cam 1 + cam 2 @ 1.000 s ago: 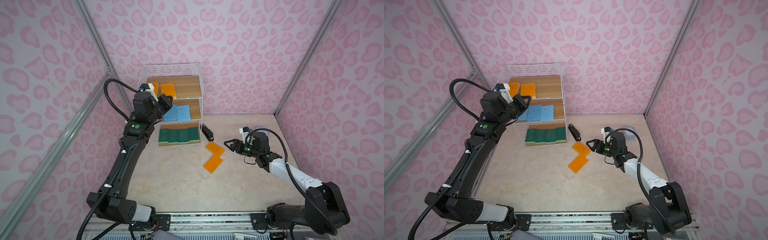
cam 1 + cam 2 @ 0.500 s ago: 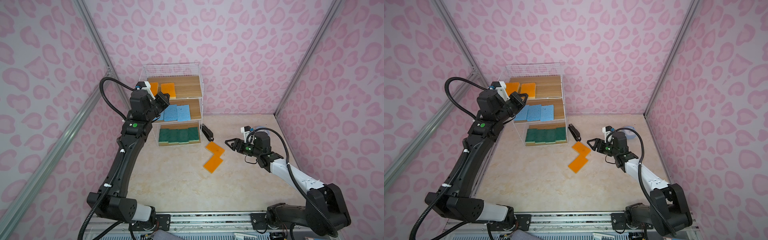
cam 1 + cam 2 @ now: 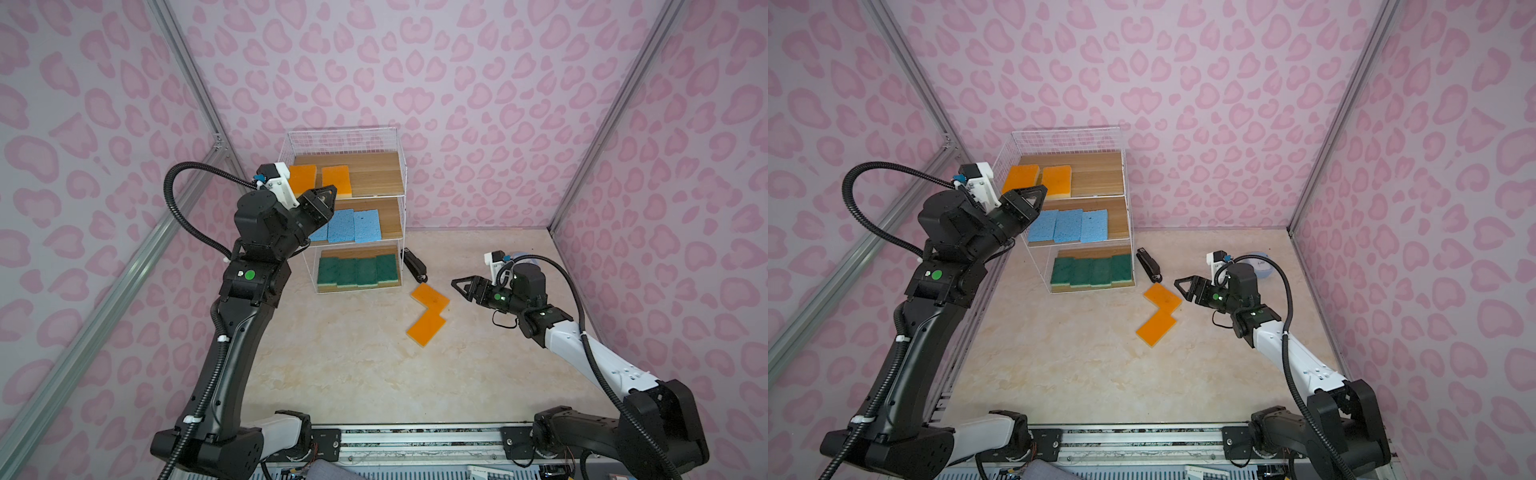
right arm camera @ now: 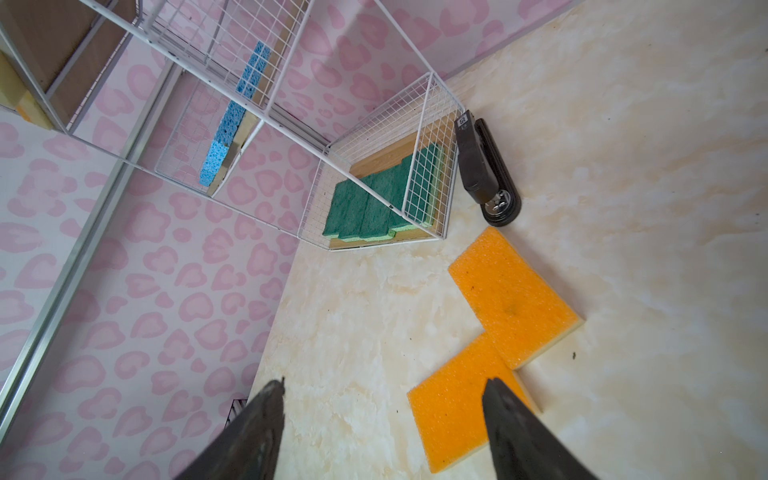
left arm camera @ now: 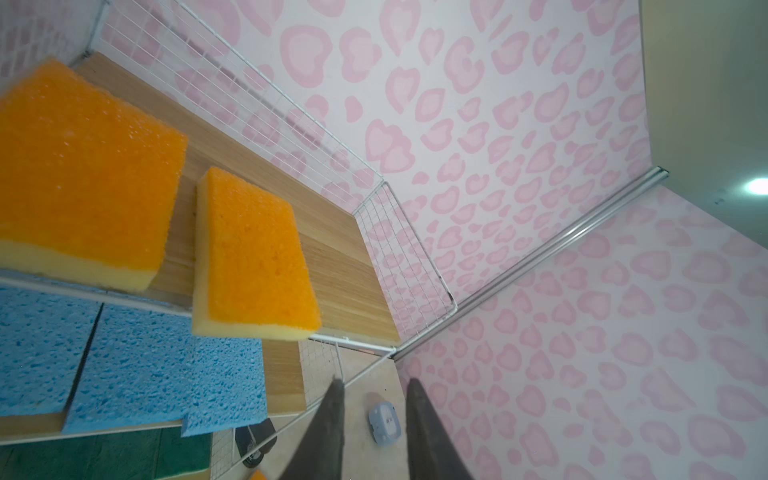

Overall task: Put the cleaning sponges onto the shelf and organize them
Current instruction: 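Lower the left gripper onto the floor orange sponge nearest the shelf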

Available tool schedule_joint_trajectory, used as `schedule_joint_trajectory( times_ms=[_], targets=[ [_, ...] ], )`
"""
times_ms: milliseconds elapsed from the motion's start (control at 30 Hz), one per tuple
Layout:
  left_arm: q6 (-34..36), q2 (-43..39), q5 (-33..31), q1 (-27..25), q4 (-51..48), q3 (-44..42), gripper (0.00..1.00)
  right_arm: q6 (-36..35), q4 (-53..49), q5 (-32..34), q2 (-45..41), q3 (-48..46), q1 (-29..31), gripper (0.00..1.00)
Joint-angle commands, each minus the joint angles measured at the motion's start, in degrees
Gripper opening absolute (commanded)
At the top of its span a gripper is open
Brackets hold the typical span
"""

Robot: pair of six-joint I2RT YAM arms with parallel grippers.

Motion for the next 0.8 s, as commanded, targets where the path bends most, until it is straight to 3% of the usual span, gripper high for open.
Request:
schedule_joint_trajectory(
  times_ms=[0,200,367,600,767],
  targets=[
    [3.0,-2.6,3.8,-2.6,-3.9,-6.6,0.27,-0.6,-1.6,0.5,-0.4,0.0,-0.3,0.77],
    [9.7,-6.0,1.3,-11.7,-6.3,-24.7,0.28,0.6,-1.7,0.0,-1.5,-1.4,-1.1,0.77],
    [12.8,-1.4,4.1,-16.1,-2.1,-33.9,0.41,1.0,-2.5,-0.2,-2.4,-2.5,-1.2,0.78],
    [21.6,14.3,6.8,-21.7,0.2,-32.1,0.56,1.8,-3.5,0.4,-6.1,-5.9,-1.3,0.78],
    [22.7,21.7,6.7,-22.1,1.9,-29.9,0.59,1.2,-6.0,2.4,-9.7,-7.7,-1.7,0.78]
  ],
)
